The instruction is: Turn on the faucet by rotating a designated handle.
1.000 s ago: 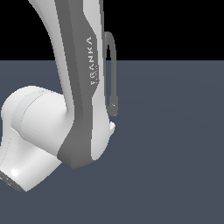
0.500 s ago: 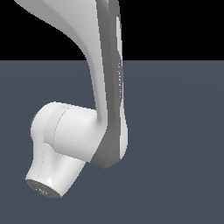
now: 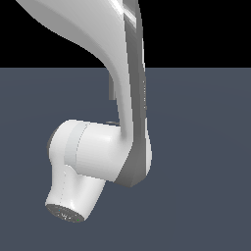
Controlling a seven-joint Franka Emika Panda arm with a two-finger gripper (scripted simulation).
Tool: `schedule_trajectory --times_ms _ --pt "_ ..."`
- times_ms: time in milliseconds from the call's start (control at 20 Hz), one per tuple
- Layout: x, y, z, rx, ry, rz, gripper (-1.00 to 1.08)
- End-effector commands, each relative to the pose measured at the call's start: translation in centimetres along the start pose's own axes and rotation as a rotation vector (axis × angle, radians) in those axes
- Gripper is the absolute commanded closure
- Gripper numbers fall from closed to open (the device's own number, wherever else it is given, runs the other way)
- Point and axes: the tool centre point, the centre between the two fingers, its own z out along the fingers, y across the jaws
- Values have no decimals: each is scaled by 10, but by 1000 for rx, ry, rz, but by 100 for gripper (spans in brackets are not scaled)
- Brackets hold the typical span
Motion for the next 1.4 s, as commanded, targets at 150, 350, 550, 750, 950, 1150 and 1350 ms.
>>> schedule_trajectory --times_ms 150,350,550,750,950,1150,1350 --pt "0 0 1 -3 -1 -3 108" --pt "-4 1 1 -3 -1 -3 108" --pt "-19 7 1 -3 -1 -3 108" --pt "-34 12 1 -3 -1 -3 108" --pt "-33 8 1 2 8 -5 108" --pt "-48 4 1 0 5 -4 108" --pt "-63 0 1 -1 3 -3 108"
